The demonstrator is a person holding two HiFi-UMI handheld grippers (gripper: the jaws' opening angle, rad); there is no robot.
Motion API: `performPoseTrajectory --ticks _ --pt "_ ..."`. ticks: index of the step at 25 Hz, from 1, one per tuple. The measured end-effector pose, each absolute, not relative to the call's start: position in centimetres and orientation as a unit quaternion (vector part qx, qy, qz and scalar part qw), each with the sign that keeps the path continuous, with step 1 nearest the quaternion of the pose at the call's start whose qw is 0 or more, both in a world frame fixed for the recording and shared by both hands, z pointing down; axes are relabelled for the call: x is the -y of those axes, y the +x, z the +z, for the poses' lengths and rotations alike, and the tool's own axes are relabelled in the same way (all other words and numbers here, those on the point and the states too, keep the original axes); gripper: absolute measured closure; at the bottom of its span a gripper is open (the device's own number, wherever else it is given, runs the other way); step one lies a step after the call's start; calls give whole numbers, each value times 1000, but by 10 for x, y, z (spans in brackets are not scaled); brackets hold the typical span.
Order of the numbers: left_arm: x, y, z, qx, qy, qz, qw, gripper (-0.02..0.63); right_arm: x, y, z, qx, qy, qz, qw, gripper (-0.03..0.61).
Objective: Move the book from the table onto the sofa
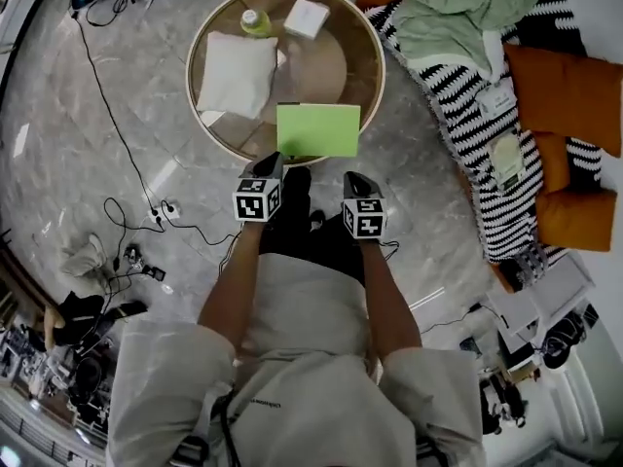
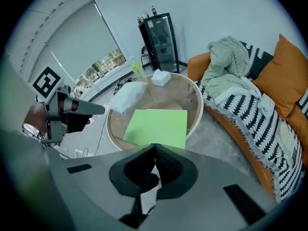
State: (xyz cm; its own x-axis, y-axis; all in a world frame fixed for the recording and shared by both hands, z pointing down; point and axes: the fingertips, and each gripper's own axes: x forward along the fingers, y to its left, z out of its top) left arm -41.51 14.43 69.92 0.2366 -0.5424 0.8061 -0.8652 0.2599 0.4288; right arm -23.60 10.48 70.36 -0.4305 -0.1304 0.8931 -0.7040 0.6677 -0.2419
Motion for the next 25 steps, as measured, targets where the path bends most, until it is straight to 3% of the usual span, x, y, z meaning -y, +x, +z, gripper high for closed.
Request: performPoseTrajectory --ticks 7,14,21,25 --pt "-144 -408 782 592 568 156 550 603 -89 -220 763 772 281 332 463 572" --pt "-140 -429 818 611 550 141 552 599 -56 -237 800 770 326 359 415 572" --pt "-126 -435 830 602 549 144 562 482 -33 -253 807 775 336 361 395 563" --pt "-113 -436 834 597 549 141 567 419 -25 -256 815 773 326 369 400 386"
